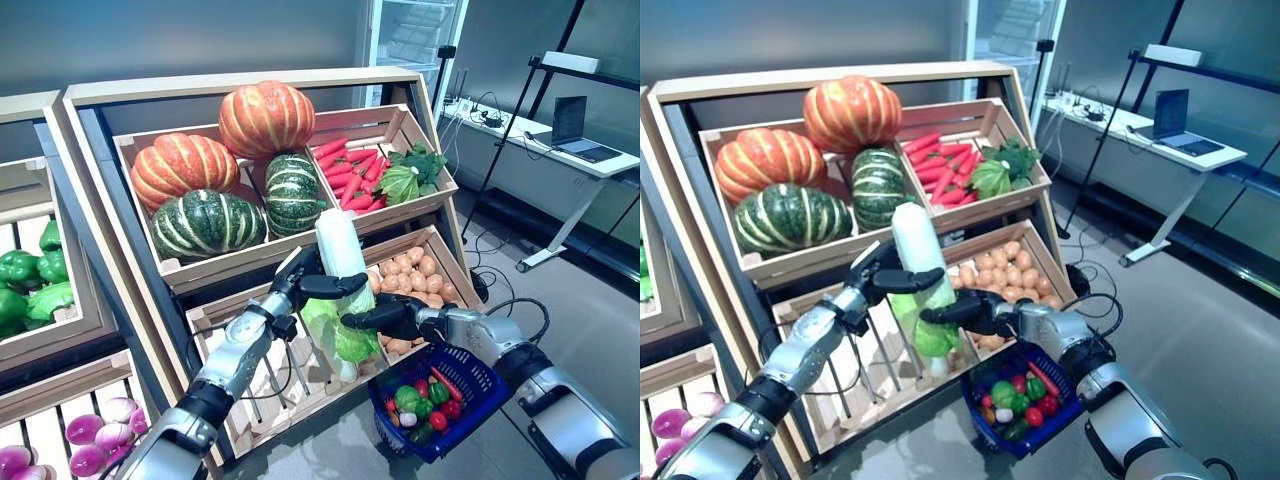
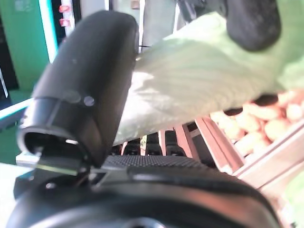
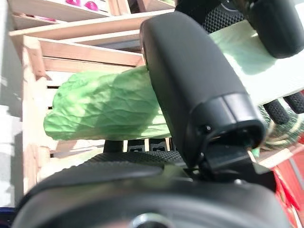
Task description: Put vegetables into the basket
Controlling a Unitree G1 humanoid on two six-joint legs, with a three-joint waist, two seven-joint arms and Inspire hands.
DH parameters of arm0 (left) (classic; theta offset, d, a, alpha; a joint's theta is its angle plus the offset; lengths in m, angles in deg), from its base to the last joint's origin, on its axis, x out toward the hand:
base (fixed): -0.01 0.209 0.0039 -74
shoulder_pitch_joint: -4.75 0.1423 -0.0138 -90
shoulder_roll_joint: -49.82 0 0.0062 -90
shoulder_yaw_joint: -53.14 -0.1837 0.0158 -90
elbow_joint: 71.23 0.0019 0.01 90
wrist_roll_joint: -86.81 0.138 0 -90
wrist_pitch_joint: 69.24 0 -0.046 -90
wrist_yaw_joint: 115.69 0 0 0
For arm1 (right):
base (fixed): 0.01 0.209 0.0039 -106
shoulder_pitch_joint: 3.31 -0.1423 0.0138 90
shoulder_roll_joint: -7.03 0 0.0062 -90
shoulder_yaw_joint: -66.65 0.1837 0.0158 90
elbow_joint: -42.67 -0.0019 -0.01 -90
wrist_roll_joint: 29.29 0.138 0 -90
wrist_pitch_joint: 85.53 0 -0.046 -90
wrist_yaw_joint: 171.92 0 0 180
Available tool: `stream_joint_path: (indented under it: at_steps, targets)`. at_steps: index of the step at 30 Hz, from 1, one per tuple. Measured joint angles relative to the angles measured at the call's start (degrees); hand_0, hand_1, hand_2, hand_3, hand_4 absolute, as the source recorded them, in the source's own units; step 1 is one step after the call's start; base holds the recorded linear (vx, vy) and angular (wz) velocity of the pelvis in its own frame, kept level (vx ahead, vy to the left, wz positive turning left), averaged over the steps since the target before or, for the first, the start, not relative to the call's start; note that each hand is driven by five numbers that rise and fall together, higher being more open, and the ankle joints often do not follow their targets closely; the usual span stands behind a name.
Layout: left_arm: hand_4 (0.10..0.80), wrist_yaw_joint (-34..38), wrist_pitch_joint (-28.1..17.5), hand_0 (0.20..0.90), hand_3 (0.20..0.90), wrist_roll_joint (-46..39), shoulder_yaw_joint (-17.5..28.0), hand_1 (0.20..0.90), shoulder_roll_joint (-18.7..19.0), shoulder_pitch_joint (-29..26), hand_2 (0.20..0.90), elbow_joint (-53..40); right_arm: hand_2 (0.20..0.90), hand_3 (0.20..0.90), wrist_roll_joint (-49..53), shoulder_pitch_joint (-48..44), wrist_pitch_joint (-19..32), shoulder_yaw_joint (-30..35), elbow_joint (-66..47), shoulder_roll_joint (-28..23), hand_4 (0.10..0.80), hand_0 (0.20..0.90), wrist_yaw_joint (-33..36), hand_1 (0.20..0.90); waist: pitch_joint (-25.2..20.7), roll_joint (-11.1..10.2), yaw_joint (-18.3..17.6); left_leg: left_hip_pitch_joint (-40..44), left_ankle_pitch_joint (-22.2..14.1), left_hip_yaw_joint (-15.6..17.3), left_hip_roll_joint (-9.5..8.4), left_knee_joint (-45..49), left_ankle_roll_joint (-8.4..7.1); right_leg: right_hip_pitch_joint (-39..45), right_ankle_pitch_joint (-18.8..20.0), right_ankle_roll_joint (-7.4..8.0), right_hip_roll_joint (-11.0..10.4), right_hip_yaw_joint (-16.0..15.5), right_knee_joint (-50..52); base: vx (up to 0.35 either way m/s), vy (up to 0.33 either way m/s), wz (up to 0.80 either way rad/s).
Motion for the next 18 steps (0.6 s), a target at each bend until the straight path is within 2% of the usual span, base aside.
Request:
stream_joint_path:
  at_steps: [3,8,15,18]
  targets:
    - [0.8,1.92,-2.23,0.9,0.9,3.8,-2.0,0.9,1.58,-2.64,0.9,-1.04,0.3,0.3,0.01,0.15,2.28,2.11,0.24,-0.01,0.4,0.3,-0.49,0.3,0.06,0.04,-0.26,-0.21,0.0,0.29,-0.04,-0.01,0.0,-0.22,0.22,0.01,0.0,0.06,-0.4,-0.009,0.001,-0.04]
    - [0.8,7.47,-9.5,0.9,0.9,9.65,-3.5,0.9,2.2,-5.08,0.9,-2.02,0.3,0.3,0.03,0.12,6.58,6.03,0.2,0.03,0.4,0.3,-2.77,0.3,0.51,0.38,-1.76,-0.4,-0.02,0.42,-0.05,-0.03,-0.02,-0.53,0.24,0.03,0.02,0.23,-0.39,0.0,-0.001,-0.01]
    - [0.8,17.43,-14.6,0.9,0.9,21.61,-8.5,0.9,3.52,-8.01,0.9,-2.14,0.3,0.3,0.05,-0.04,8.4,9.14,1.91,0.01,0.4,0.3,-4.65,0.3,1.67,0.66,-3.12,-0.84,-0.03,0.64,-0.05,-0.03,-0.03,-1.2,0.35,0.03,0.04,0.43,-0.41,0.0,0.0,0.0]
    - [0.8,19.3,-15.82,0.9,0.9,24.29,-8.61,0.9,3.52,-8.05,0.9,-2.22,0.3,0.3,0.06,-0.1,9.18,9.39,2.01,0.01,0.4,0.3,-4.87,0.3,2.52,0.88,-3.27,-0.85,-0.03,0.68,-0.05,-0.03,-0.04,-1.23,0.37,0.03,0.05,0.46,-0.42,0.0,0.0,0.0]
